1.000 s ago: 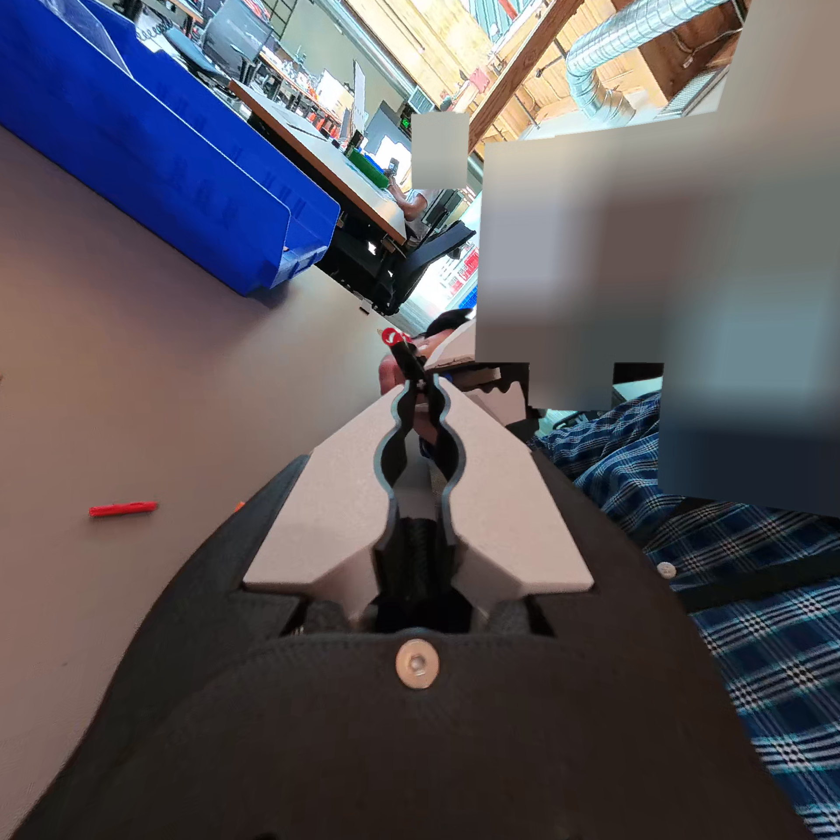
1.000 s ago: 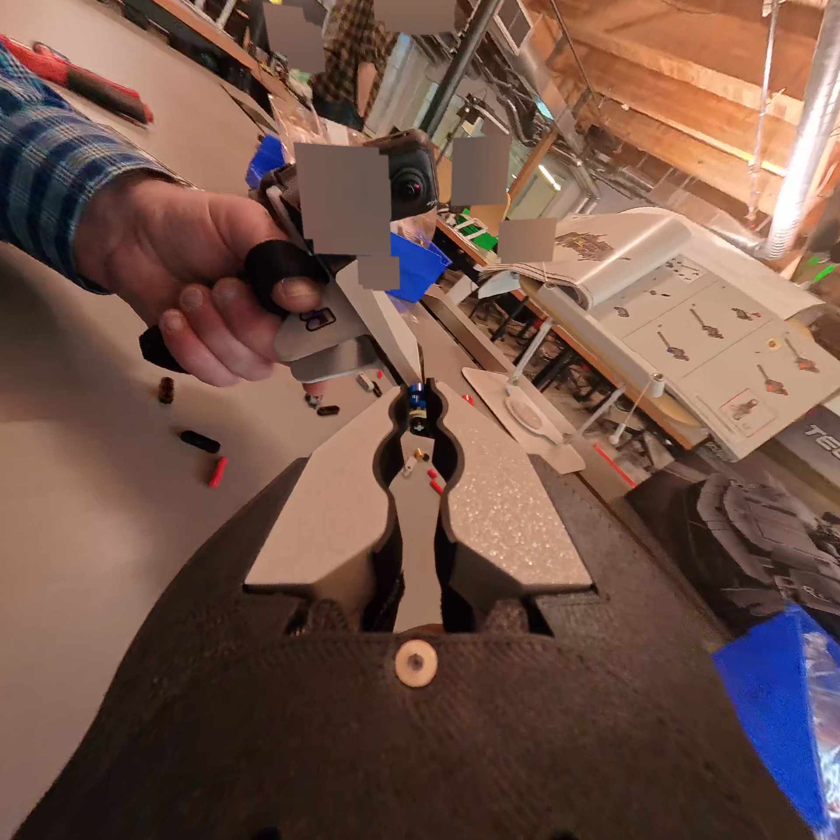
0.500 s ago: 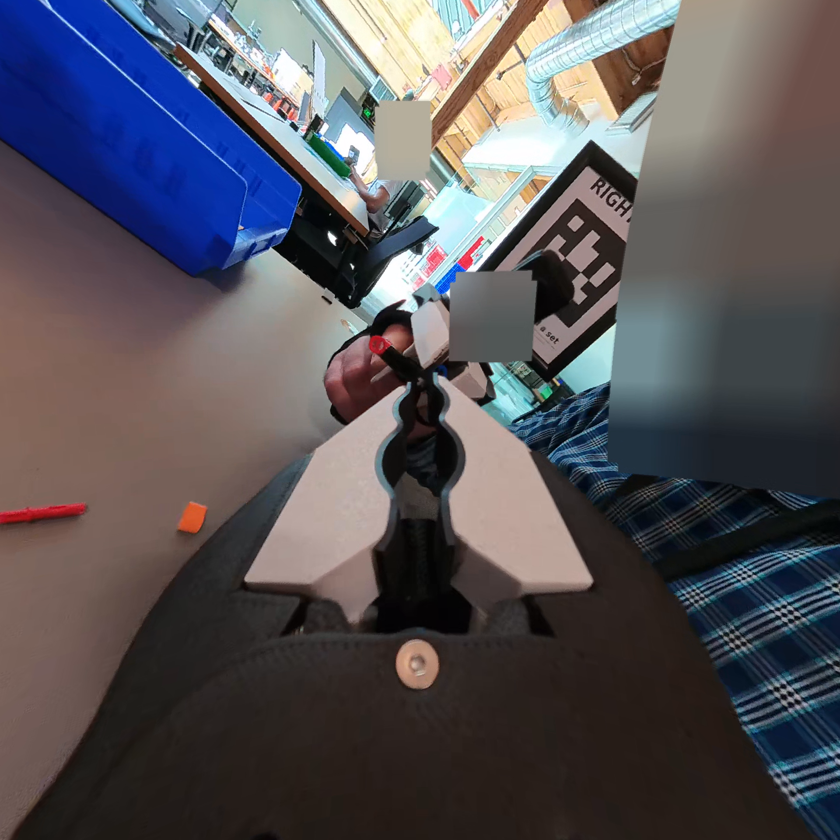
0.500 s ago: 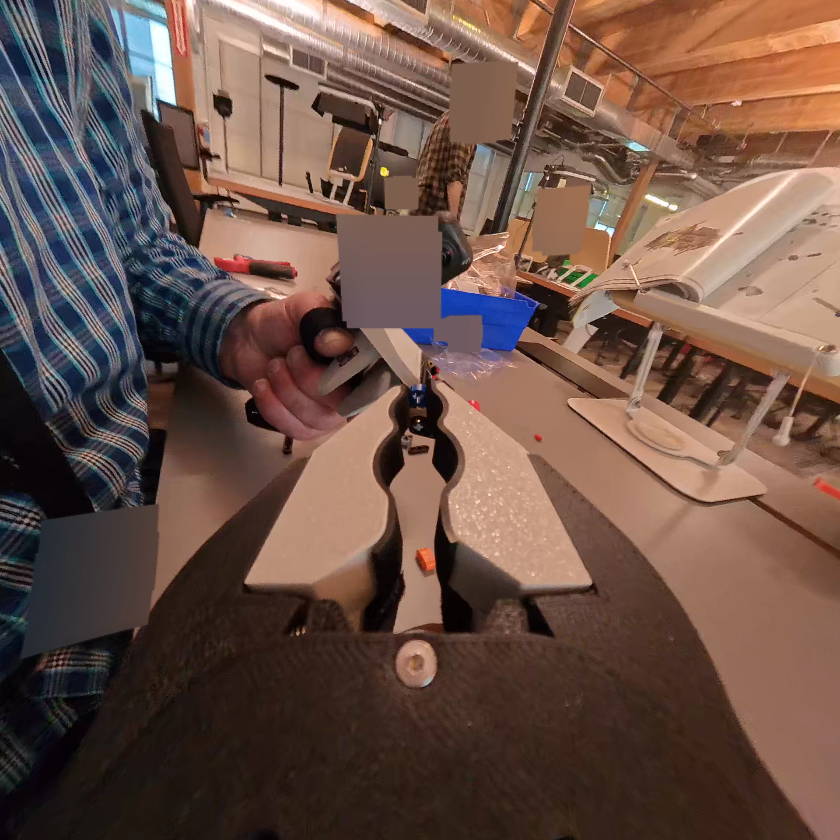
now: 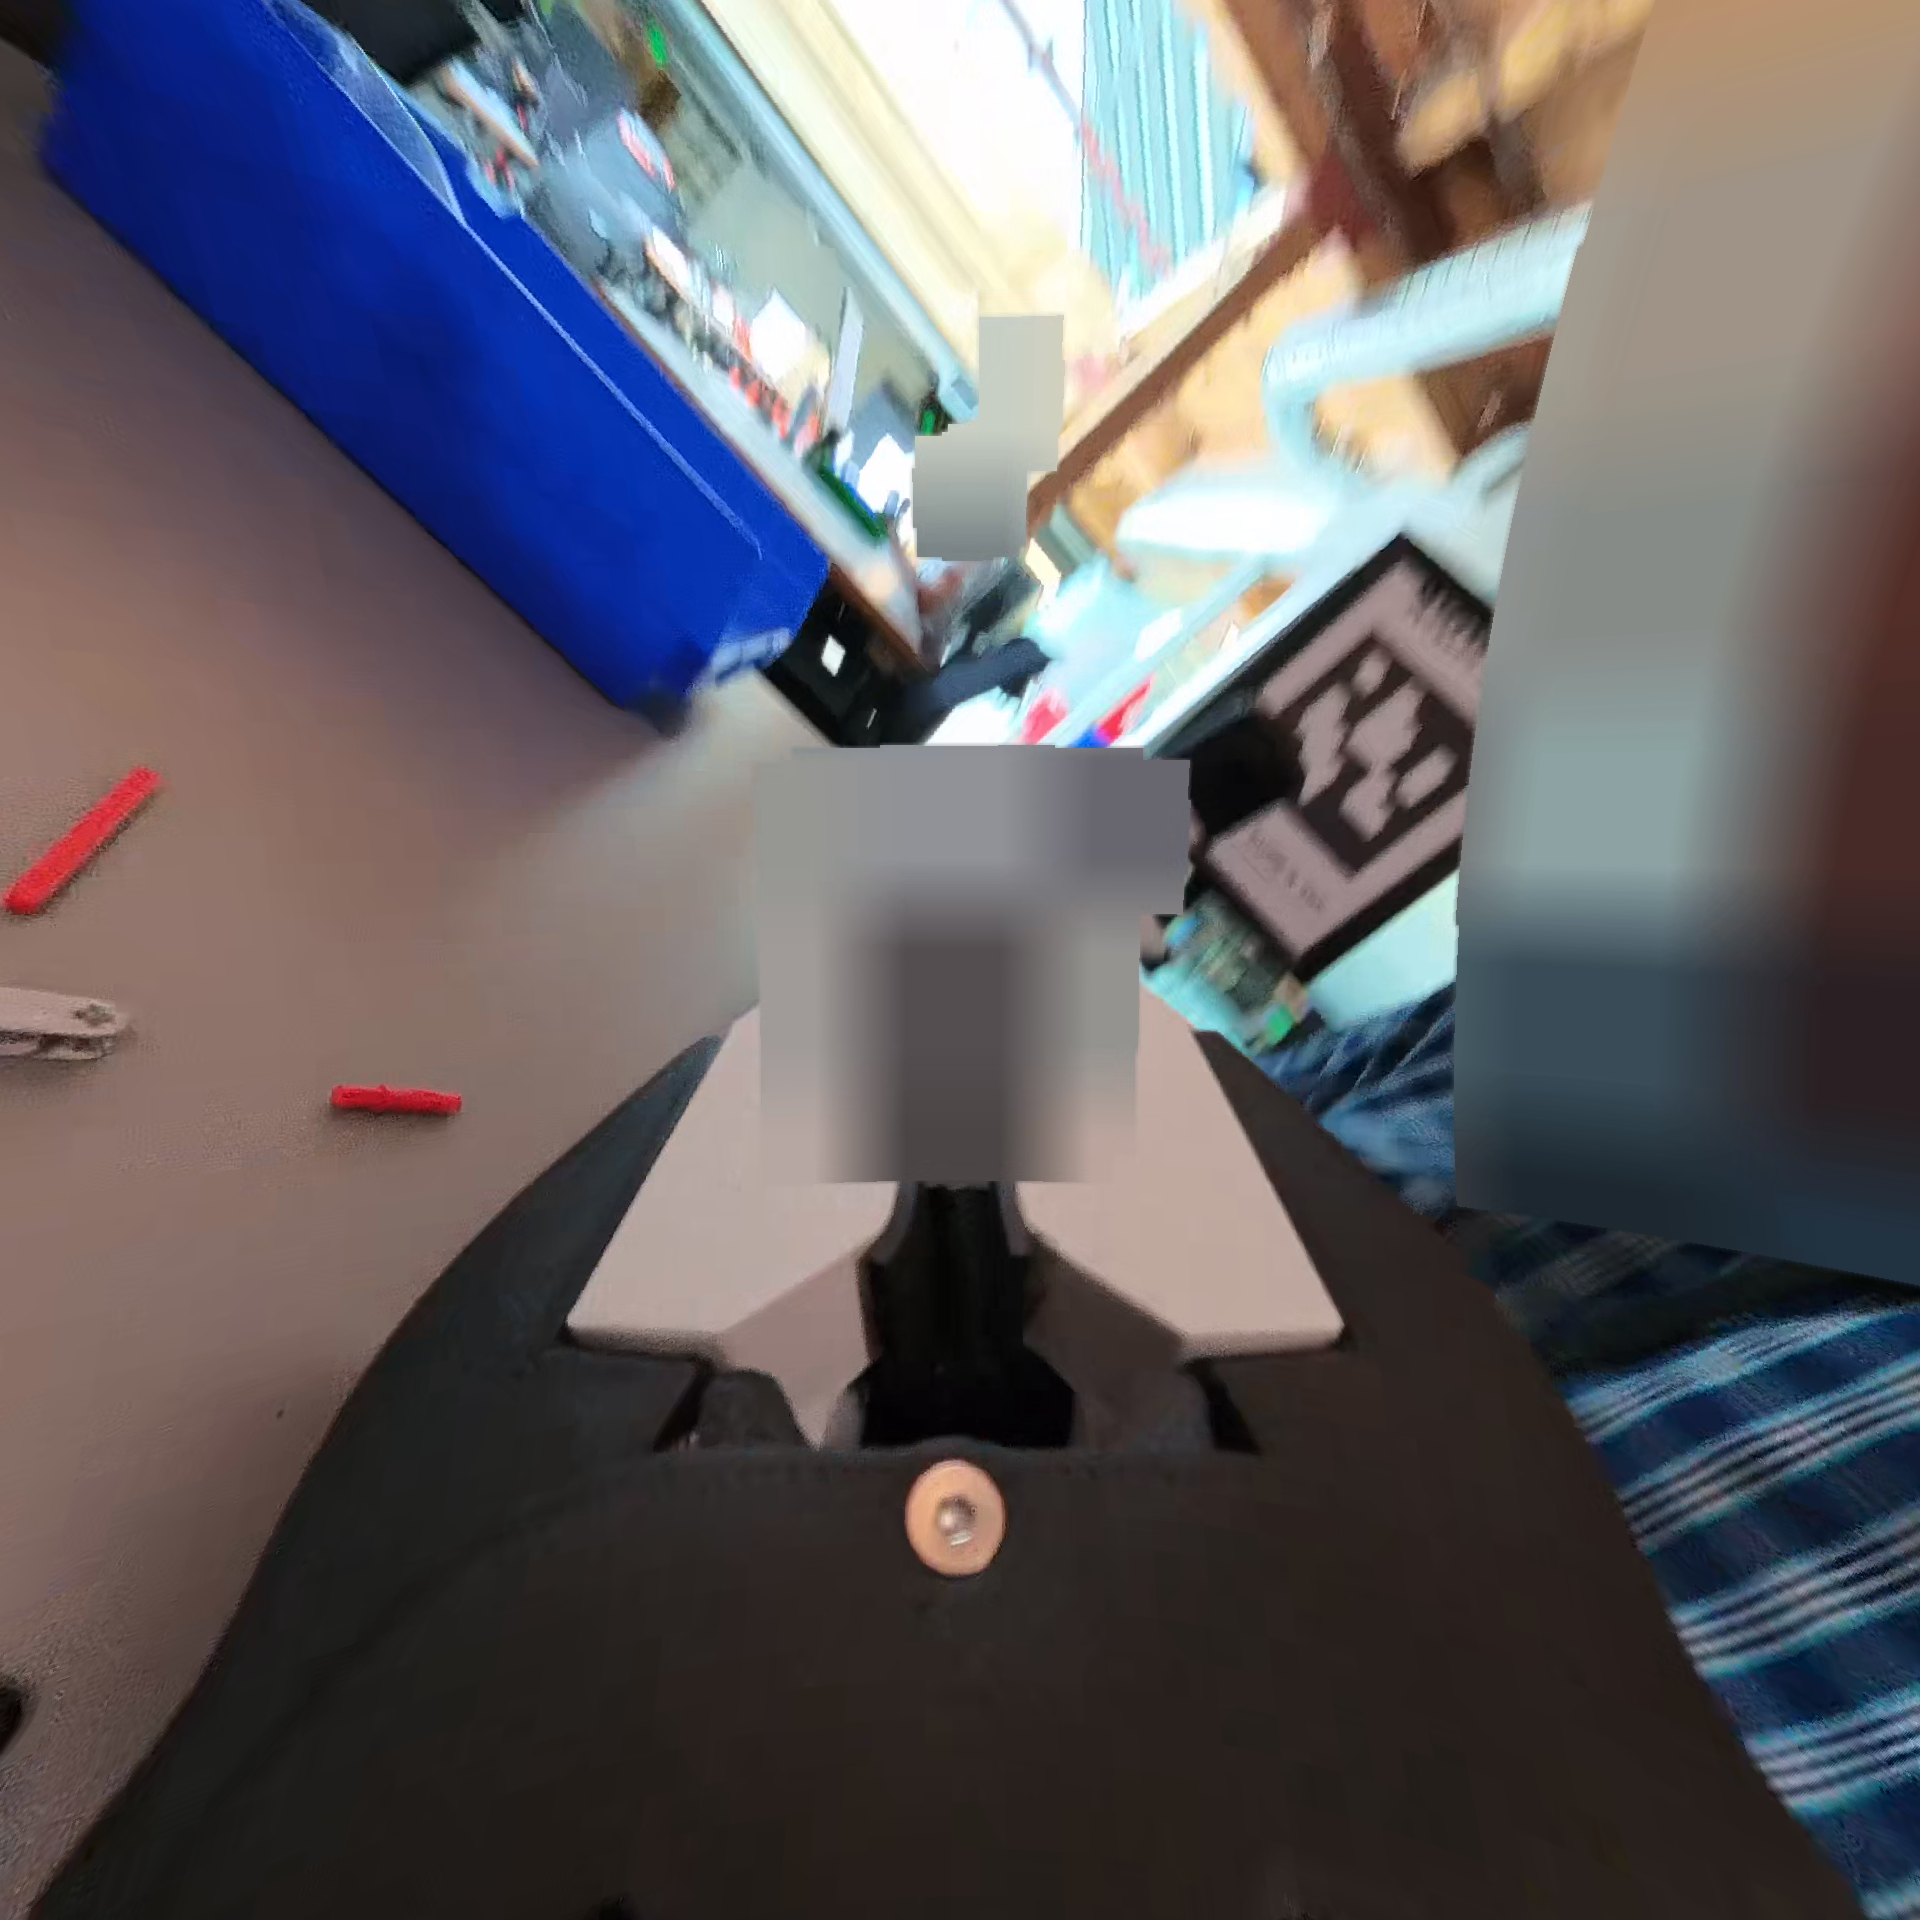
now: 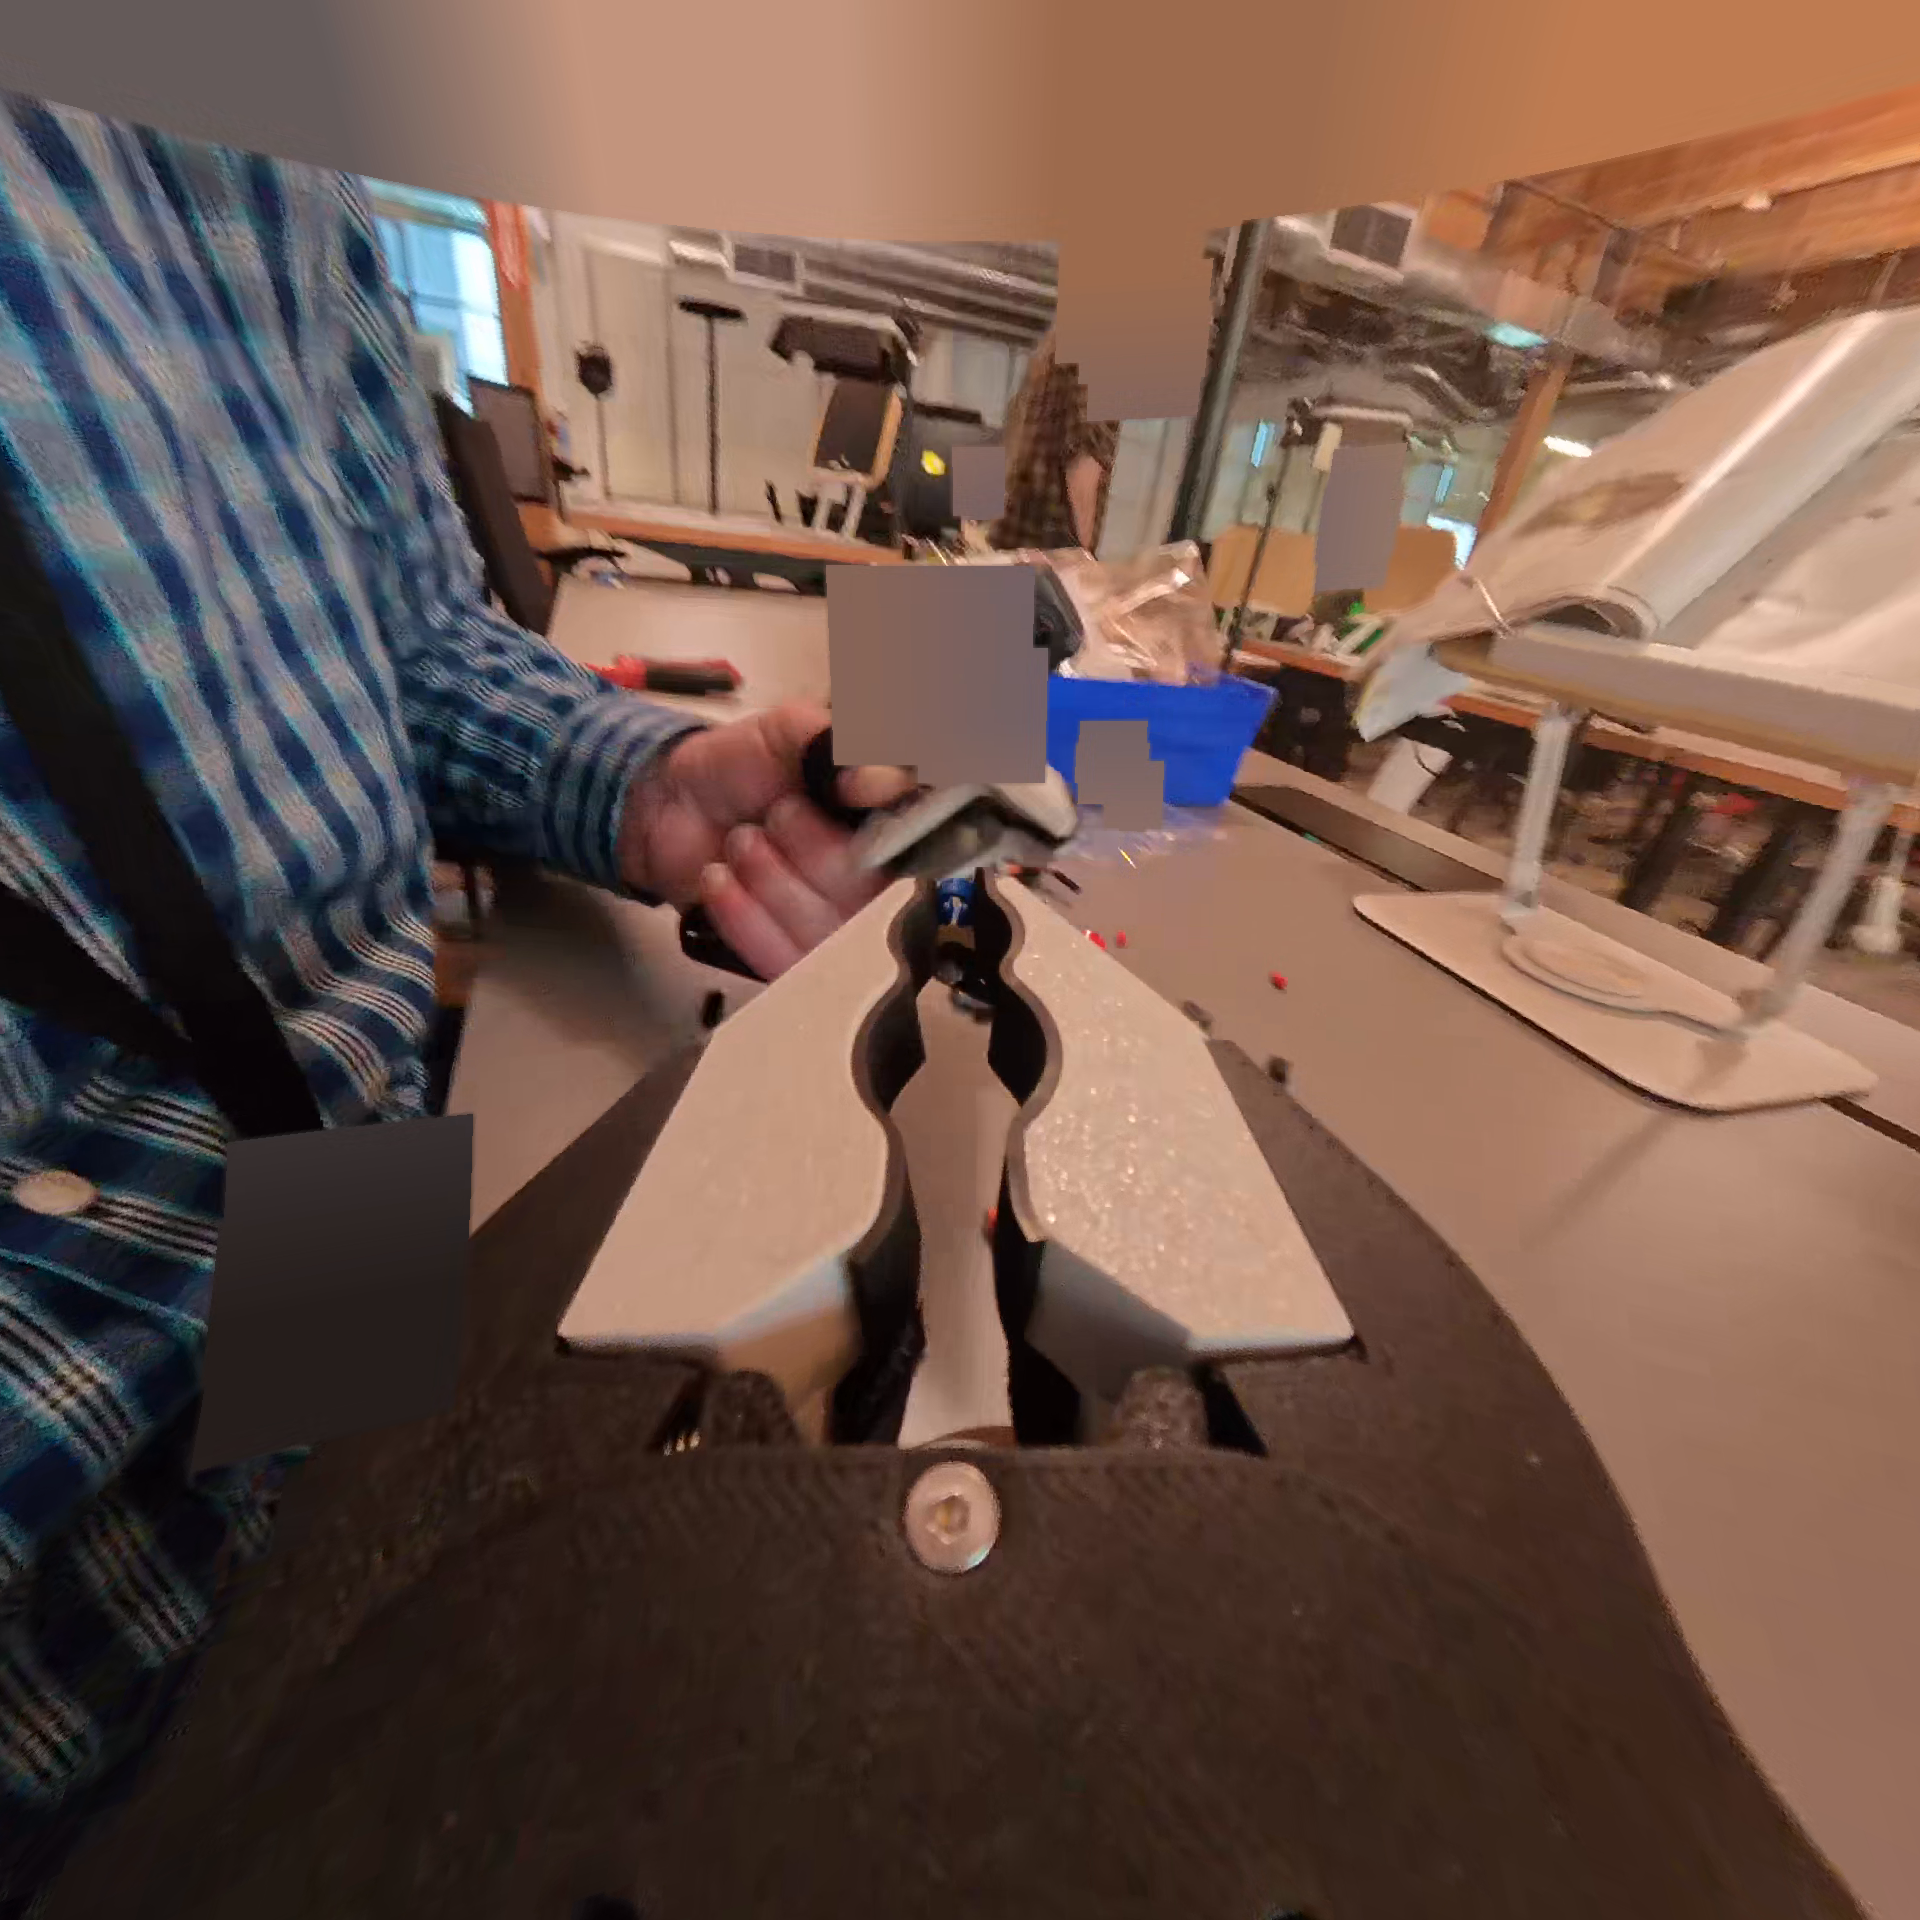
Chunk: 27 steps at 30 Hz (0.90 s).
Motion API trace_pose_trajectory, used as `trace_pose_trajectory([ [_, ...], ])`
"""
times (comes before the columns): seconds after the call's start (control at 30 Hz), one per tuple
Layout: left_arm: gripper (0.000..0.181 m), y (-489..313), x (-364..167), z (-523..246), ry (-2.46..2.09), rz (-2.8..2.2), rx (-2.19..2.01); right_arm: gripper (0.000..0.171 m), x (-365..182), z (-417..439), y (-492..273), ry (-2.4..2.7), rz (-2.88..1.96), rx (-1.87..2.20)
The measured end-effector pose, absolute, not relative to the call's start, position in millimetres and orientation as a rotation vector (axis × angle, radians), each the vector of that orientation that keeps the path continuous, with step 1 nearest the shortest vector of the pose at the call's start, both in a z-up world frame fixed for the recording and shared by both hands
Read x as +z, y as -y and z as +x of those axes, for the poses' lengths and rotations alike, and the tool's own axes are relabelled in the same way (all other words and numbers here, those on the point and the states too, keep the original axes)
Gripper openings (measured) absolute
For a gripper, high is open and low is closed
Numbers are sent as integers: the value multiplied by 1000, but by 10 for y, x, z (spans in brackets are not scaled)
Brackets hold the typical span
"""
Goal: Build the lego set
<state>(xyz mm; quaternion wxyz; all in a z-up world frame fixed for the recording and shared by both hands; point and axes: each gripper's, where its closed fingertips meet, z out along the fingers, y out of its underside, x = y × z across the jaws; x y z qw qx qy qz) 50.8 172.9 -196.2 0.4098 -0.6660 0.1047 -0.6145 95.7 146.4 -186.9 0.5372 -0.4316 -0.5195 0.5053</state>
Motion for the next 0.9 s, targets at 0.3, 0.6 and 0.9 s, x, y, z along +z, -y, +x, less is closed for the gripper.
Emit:
trace_pose_trajectory([
  [0.3, 19, -1641, -2098, 797, -807, -1638, -842, 3, -1969, 898, -1446, 1262, -1125, 1373],
  [0.6, 26, -1514, -2122, 938, -1159, -1394, -347, 4, -1885, 874, -1345, 1195, -1173, 1726],
  [0.9, 7, -1350, -2126, 1019, -1248, -1345, -342, 3, -1809, 873, -1184, 1222, -1098, 1836],
])
